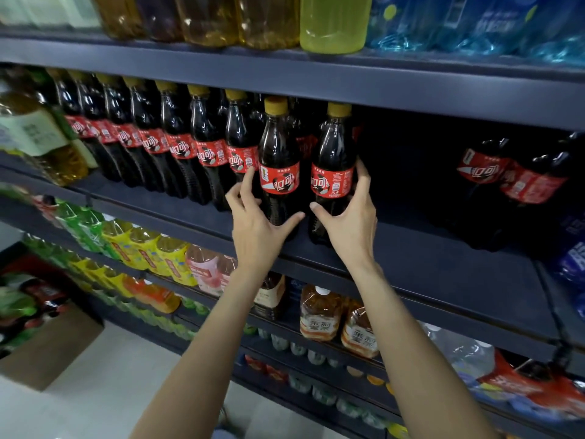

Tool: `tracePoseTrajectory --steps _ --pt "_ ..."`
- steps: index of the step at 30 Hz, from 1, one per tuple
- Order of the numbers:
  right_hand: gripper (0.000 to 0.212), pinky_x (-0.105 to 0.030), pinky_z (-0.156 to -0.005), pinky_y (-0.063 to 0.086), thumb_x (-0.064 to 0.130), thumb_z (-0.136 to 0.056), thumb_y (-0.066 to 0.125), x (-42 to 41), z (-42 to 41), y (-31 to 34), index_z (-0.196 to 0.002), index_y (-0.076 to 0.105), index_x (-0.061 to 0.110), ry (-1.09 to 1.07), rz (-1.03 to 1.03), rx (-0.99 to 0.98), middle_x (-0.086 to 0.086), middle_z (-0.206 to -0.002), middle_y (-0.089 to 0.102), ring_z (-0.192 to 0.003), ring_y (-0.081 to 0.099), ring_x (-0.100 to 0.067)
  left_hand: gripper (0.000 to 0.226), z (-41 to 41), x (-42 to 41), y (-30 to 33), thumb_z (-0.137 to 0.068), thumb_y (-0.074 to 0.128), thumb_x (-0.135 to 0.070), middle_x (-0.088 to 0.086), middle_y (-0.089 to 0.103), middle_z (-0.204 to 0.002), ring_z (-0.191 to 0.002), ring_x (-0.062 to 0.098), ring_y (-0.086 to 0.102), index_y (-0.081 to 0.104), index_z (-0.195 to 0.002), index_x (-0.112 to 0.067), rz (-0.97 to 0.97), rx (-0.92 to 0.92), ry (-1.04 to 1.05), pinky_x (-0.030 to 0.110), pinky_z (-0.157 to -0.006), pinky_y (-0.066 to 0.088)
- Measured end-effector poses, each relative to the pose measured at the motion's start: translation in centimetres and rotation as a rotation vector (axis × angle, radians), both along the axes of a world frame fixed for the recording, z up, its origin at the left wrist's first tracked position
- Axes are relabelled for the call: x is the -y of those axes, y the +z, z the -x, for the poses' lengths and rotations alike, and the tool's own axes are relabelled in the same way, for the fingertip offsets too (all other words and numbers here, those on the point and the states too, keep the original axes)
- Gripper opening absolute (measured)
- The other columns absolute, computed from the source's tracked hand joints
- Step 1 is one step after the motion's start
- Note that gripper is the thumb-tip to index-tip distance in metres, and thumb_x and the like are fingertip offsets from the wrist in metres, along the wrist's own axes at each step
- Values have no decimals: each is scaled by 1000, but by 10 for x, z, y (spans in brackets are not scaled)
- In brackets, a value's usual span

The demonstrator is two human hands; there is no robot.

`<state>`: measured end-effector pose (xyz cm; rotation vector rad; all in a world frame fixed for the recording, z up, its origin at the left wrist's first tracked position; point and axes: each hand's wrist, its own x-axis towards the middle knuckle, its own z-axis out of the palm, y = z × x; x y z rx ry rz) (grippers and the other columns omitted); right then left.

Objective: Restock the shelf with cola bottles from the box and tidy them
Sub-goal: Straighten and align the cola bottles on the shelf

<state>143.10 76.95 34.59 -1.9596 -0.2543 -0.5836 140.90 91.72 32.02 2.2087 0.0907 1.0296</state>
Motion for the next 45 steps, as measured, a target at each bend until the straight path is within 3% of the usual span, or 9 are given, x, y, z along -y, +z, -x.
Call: tracePoseTrajectory --steps 4,10,15,23,31,35,38,41,45 --pt "93 -24 -86 40 21 -72 81 -1 0 1 -146 24 25 -5 4 7 -6 -133 43 -114 48 -12 96 -9 8 0 -67 84 -36 8 44 -116 -99 20 53 29 -143 -14 72 9 45 30 -71 51" --pt "91 -23 -86 41 20 -73 80 -16 -4 -3 -146 25 23 -5 -17 18 -7 -132 42 -116 49 -16 88 -21 -14 -7 -81 74 -23 6 44 -129 -111 12 48 19 -149 -15 61 -3 -89 37 -88 53" --pt "91 -23 -85 42 21 -77 77 -26 -11 -4 -148 21 24 -31 0 17 -6 -136 39 -117 51 -19 82 -34 -13 -15 -87 69 -22 -4 36 -123 -101 -5 37 18 -151 -14 71 31 -149 19 -86 44" --pt "96 -30 -92 44 25 -77 77 -27 -21 -7 -150 14 20 -72 66 26 -9 -140 37 -123 48 -23 75 -44 -3 -23 -86 69 -29 11 43 -127 -107 16 53 28 -147 -16 42 99 -37 28 -75 54" --pt "92 -24 -95 33 30 -78 76 -13 -19 -6 -149 18 18 -6 115 -48 -7 -138 41 -126 41 -20 74 -26 1 -1 -82 71 -22 1 43 -128 -106 0 45 31 -144 -18 111 -31 -54 29 -76 53" --pt "75 -25 -103 28 36 -86 66 13 -8 -3 -147 26 20 43 240 -87 -4 -142 41 -132 35 -18 59 3 15 11 -86 66 -20 -3 46 -127 -110 8 50 37 -138 -21 384 -81 -155 31 -90 48" --pt "47 -32 -103 42 29 -89 63 50 8 0 -134 51 20 44 288 -25 2 -131 55 -121 50 -13 36 29 44 25 -90 61 -15 -7 56 -112 -101 7 56 50 -123 -21 490 50 -290 27 -87 49" --pt "28 -34 -88 53 21 -89 64 94 20 5 -117 65 20 -15 244 -17 6 -101 69 -95 64 -5 21 27 81 39 -92 55 -5 -8 61 -94 -91 3 60 57 -110 -16 387 88 -593 19 -82 47" --pt "18 -35 -76 56 19 -88 61 148 28 8 -104 69 21 -232 258 -6 7 -85 71 -79 67 -9 17 -10 137 42 -93 57 -10 -9 64 -92 -89 4 62 60 -108 -18 265 -122 -936 16 -79 47"
